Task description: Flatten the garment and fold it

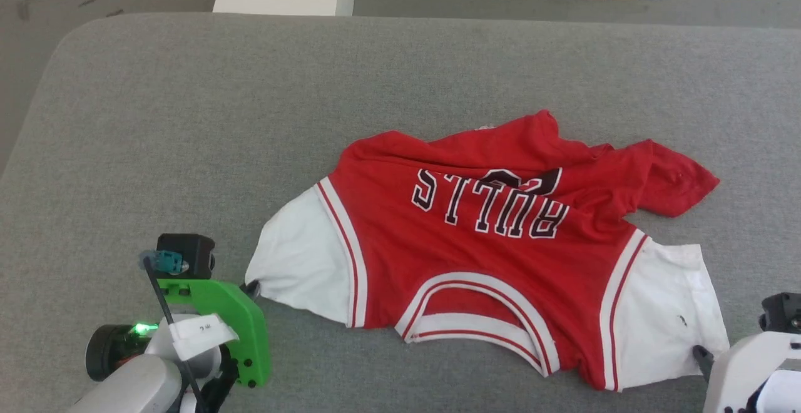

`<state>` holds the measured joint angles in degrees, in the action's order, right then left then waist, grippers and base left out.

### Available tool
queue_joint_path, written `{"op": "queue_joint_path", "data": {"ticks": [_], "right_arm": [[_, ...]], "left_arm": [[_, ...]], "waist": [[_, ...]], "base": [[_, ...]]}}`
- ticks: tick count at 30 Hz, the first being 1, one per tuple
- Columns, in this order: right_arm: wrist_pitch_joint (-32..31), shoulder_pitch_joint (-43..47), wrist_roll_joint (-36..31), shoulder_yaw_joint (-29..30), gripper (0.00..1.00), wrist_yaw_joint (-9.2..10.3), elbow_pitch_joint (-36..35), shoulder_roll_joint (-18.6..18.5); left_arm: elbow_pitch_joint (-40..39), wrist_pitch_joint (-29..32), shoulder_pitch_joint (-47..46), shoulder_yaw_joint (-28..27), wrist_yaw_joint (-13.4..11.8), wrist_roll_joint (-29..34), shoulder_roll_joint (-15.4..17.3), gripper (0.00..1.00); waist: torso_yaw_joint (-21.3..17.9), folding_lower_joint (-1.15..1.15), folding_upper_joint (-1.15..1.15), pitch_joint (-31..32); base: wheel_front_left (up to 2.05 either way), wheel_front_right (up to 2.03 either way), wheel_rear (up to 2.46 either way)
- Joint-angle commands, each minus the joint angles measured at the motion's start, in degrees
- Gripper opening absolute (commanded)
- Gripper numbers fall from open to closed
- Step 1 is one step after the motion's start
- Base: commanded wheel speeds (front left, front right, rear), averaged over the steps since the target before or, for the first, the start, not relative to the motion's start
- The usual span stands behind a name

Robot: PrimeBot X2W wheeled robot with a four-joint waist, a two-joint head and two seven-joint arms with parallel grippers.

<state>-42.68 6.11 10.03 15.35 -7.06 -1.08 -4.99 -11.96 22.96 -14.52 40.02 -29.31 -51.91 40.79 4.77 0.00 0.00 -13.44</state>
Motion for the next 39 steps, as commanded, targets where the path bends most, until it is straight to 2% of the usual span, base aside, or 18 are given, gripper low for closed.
{"op": "queue_joint_path", "data": {"ticks": [1,7,12,21,31,35,39], "right_arm": [[-0.79,0.41,0.2,-2.22,0.0,-0.43,2.53,1.82],[0.6,0.04,1.4,-2.51,0.0,-0.43,0.39,0.85],[0.86,-0.7,5.95,-2.33,0.0,-0.43,-4.06,-2.56],[0.74,-7.91,17.56,0.02,0.0,-0.43,-13.96,-11.53],[1.04,-24.02,24.75,1.09,0.0,-0.43,-19.81,-16.38],[0.7,-33.41,26.19,-0.45,0.0,-0.43,-18.15,-18.11],[1.66,-43.93,27.08,-4.04,0.0,-0.43,-13.82,-19.98]], "left_arm": [[0.22,0.1,-0.79,0.08,0.22,0.42,-0.3,0.0],[1.27,-0.25,0.12,0.02,0.59,-0.08,-0.02,0.0],[0.45,-1.02,0.8,-0.94,0.79,-0.83,0.47,0.0],[-6.07,-3.61,-0.84,-6.14,1.2,-1.53,3.72,0.0],[-13.51,-5.13,-11.05,-15.48,2.18,-2.33,6.96,0.0],[-14.57,-4.11,-17.81,-18.56,3.95,-4.33,6.68,0.0],[-11.16,-2.43,-26.63,-19.34,7.3,-3.73,7.51,0.0]], "waist": [[0.01,0.0,0.0,0.08],[-0.99,0.0,0.0,2.8],[-2.04,0.0,0.0,6.07],[-3.87,0.0,0.0,10.67],[-5.18,0.0,0.0,11.8],[-5.88,0.0,0.0,10.39],[-6.56,0.0,0.0,7.05]], "base": [[0.0,0.0,0.0],[0.0,0.0,0.0],[0.0,0.0,0.0],[0.0,0.0,0.0],[0.0,0.0,0.0],[0.0,0.0,0.0],[0.0,0.0,0.0]]}}
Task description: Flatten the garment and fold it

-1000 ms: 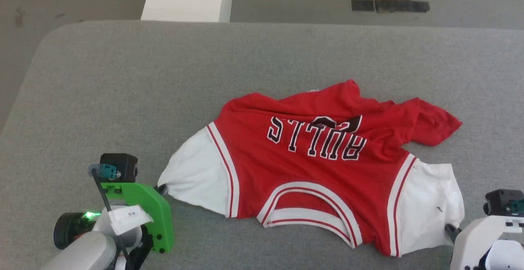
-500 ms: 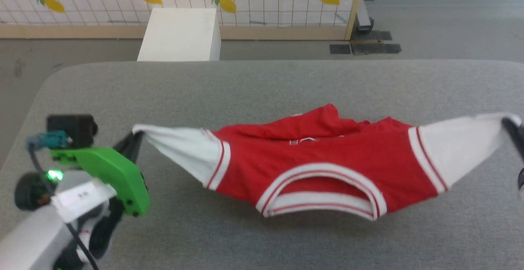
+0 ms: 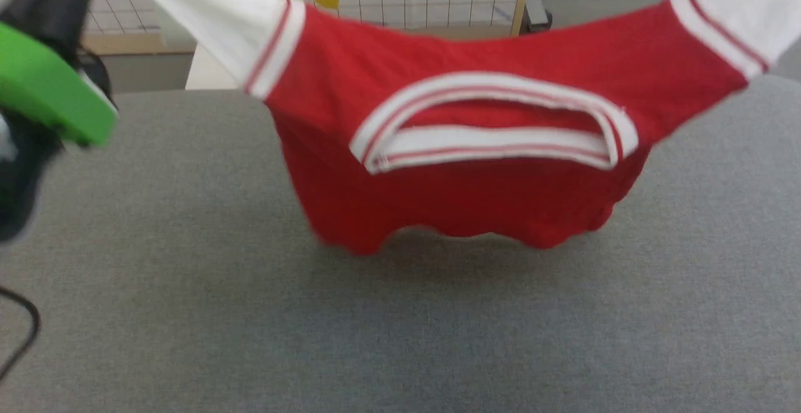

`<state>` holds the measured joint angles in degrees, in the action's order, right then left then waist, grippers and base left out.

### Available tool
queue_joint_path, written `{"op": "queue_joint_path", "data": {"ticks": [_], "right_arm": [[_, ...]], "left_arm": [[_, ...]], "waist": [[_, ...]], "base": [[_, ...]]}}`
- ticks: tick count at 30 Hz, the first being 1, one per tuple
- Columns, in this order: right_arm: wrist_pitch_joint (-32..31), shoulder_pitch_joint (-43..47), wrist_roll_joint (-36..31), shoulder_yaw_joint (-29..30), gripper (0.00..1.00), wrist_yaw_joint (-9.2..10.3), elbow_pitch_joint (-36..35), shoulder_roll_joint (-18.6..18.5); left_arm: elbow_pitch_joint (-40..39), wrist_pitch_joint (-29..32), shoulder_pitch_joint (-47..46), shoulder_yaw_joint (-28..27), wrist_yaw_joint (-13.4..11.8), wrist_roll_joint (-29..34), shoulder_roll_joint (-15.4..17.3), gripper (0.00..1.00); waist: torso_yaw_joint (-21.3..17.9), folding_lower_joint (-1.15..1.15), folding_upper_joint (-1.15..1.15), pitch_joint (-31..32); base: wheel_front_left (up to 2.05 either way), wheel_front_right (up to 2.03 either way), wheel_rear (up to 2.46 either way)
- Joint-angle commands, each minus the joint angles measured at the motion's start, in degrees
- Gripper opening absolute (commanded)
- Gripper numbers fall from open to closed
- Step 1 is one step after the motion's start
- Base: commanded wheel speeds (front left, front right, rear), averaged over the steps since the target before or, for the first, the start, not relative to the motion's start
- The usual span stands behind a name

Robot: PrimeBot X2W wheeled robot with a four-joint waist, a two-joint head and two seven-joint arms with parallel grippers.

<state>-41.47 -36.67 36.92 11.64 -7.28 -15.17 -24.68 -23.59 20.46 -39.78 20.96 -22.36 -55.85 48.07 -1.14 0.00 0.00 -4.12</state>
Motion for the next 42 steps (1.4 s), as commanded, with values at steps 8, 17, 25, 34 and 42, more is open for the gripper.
{"op": "queue_joint_path", "data": {"ticks": [8,17,25,34,42], "right_arm": [[6.58,-24.26,-1.07,-10.56,0.0,-0.21,15.14,-4.62],[16.22,-47.99,-2.8,-20.93,0.0,-0.21,34.66,-4.83],[24.98,-61.63,-3.33,-26.04,0.0,-0.21,49.8,-3.56],[30.38,-64.31,-1.06,-30.41,0.0,-0.21,59.26,-0.86],[30.94,-53.53,2.31,-36.86,0.0,-0.21,61.97,-0.49]], "left_arm": [[18.05,2.52,-25.07,2.57,9.5,3.34,-3.84,0.0],[42.23,0.85,-49.91,6.05,15.98,9.79,-10.87,0.0],[56.93,-5.26,-64.73,6.71,18.64,13.72,-15.48,0.0],[66.71,-10.0,-66.63,7.81,21.24,13.58,-20.06,0.0],[70.31,-13.29,-52.68,8.97,21.76,11.29,-22.7,0.0]], "waist": [[-1.26,0.0,0.0,-11.75],[-2.18,0.0,0.0,-21.59],[-2.04,0.0,0.0,-27.39],[-0.14,0.0,0.0,-30.66],[1.77,0.0,0.0,-28.09]], "base": [[0.0,0.0,0.0],[0.0,0.0,0.0],[0.0,0.0,0.0],[0.0,0.0,0.0],[0.0,0.0,0.0]]}}
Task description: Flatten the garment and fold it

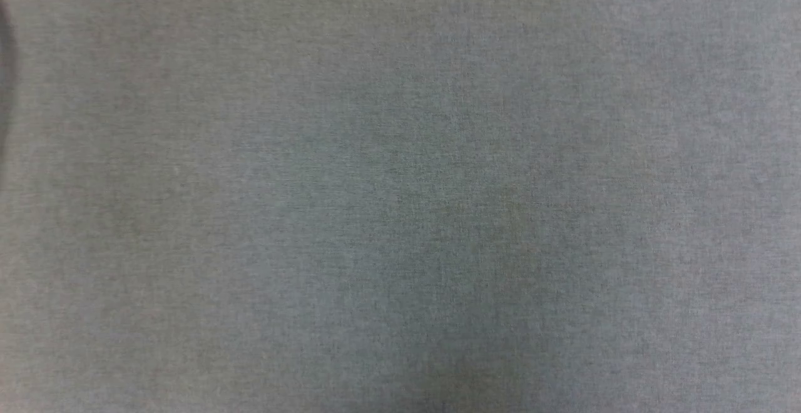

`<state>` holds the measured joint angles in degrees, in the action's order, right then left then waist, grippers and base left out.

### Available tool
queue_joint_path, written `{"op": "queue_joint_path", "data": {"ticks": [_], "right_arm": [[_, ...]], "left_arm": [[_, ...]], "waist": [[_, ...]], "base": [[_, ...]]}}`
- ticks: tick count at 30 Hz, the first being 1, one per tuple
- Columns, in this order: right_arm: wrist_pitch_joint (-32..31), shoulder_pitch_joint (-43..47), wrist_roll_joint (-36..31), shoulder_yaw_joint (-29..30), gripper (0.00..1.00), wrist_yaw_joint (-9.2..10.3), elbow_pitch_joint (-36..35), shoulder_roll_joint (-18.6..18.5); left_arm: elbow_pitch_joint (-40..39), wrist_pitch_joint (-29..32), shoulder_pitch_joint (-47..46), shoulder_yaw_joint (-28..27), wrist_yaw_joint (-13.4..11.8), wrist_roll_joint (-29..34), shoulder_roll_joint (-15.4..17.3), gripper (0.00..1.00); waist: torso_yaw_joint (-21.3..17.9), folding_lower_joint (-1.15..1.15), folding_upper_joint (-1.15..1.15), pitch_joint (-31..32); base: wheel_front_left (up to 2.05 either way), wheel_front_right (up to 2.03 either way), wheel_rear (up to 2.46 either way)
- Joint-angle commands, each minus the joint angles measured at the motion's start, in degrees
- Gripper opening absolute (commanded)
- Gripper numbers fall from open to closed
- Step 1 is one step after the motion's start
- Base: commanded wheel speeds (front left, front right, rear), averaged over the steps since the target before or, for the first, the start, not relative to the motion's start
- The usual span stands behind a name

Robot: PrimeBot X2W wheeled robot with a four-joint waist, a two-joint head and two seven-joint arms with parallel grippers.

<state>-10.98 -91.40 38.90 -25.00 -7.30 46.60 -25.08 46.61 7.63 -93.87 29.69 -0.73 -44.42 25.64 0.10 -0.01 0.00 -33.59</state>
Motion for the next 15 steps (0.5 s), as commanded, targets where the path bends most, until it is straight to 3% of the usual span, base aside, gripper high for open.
{"op": "queue_joint_path", "data": {"ticks": [1,6,15], "right_arm": [[0.39,2.88,0.67,-1.04,0.0,-0.19,0.28,-0.14],[-1.26,13.54,2.66,-6.21,0.0,-0.19,-0.36,-1.83],[-5.84,31.48,8.95,-12.16,0.0,-0.19,-4.49,-7.43]], "left_arm": [[0.11,-0.82,3.61,0.59,0.26,-0.22,-0.35,0.0],[-1.14,-1.28,18.41,3.78,1.22,-0.25,0.36,0.0],[-9.32,1.49,41.46,5.95,-0.8,-2.98,5.47,0.0]], "waist": [[0.6,0.01,0.0,2.0],[1.37,0.01,0.0,6.48],[2.32,0.01,0.0,16.68]], "base": [[0.0,0.0,0.0],[0.0,0.0,0.0],[0.0,0.0,0.0]]}}
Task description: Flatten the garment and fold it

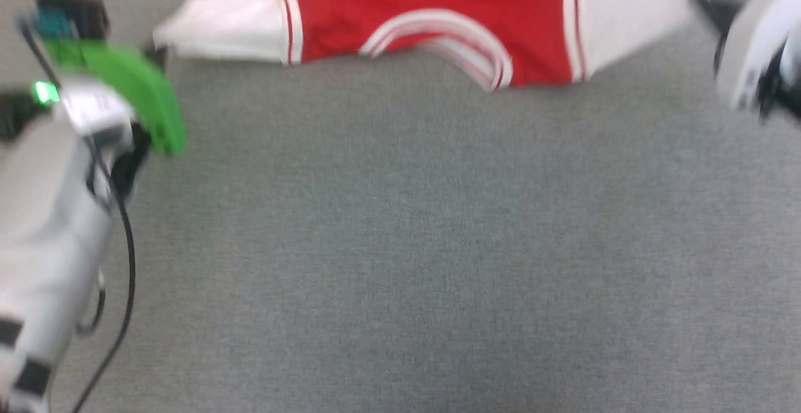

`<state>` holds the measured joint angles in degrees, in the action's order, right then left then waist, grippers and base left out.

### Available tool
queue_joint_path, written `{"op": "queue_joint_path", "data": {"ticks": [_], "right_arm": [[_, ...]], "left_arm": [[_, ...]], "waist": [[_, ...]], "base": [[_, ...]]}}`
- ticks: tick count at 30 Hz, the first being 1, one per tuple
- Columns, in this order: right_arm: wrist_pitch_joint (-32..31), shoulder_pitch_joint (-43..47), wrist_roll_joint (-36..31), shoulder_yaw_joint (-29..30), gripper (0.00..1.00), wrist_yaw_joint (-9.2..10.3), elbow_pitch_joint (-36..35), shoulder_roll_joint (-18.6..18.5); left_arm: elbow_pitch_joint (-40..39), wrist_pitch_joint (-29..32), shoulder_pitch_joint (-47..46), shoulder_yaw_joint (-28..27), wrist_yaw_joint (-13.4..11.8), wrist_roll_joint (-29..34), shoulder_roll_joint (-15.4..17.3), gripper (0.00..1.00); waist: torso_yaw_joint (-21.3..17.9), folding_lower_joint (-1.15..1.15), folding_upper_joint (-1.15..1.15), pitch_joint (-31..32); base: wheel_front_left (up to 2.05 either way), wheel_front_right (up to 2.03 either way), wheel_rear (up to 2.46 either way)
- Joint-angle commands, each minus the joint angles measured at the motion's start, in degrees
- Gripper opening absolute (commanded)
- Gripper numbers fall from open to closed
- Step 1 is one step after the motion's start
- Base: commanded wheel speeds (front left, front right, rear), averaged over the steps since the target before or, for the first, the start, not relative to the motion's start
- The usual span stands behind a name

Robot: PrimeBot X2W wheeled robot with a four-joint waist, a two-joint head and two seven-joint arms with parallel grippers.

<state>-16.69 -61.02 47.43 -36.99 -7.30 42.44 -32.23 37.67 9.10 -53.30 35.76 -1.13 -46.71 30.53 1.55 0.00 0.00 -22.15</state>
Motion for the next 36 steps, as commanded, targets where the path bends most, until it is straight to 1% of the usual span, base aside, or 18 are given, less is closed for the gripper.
{"op": "queue_joint_path", "data": {"ticks": [1,6,13,19,24,27,31,36], "right_arm": [[-0.68,2.95,0.97,-0.86,0.0,-0.19,-1.05,-0.92],[-2.93,12.24,4.54,-2.36,0.0,-0.19,-5.04,-4.74],[-4.71,20.55,6.74,-2.02,0.0,-0.19,-9.8,-9.91],[-10.06,27.73,9.46,-1.2,0.0,-0.19,-14.38,-14.04],[-15.48,34.92,12.17,0.38,0.0,-0.19,-18.31,-17.49],[-19.39,39.75,14.05,1.76,0.0,-0.19,-20.18,-18.8],[-23.82,46.04,15.86,4.12,0.0,-0.19,-21.62,-19.52],[-27.22,51.57,14.72,7.38,0.0,-0.19,-22.98,-19.29]], "left_arm": [[-1.71,0.46,2.87,0.11,-0.75,-0.89,1.25,0.0],[-10.13,3.61,13.76,0.83,-3.47,-2.75,5.33,0.0],[-20.96,5.67,25.59,-0.16,-8.23,-5.15,12.08,0.0],[-31.01,9.0,35.03,-0.16,-11.4,-8.34,16.75,0.0],[-39.62,12.16,43.32,1.01,-13.77,-10.72,21.02,0.0],[-43.8,13.28,47.93,1.64,-15.2,-12.64,22.38,0.0],[-47.22,14.57,52.39,2.86,-16.66,-14.38,23.24,0.0],[-47.41,14.63,55.04,4.36,-17.2,-14.43,23.1,0.0]], "waist": [[0.97,0.0,0.0,6.18],[1.37,0.0,0.0,11.11],[1.32,0.0,0.0,15.89],[1.07,0.0,0.0,18.81],[0.86,0.0,0.0,20.22],[0.81,0.0,0.0,20.58],[0.97,0.0,0.0,20.59],[1.11,0.0,0.0,19.81]], "base": [[0.0,0.0,0.0],[0.0,0.0,0.0],[0.0,0.0,0.0],[0.0,0.0,0.0],[0.0,0.0,0.0],[0.0,0.0,0.0],[0.0,0.0,0.0],[0.0,0.0,0.0]]}}
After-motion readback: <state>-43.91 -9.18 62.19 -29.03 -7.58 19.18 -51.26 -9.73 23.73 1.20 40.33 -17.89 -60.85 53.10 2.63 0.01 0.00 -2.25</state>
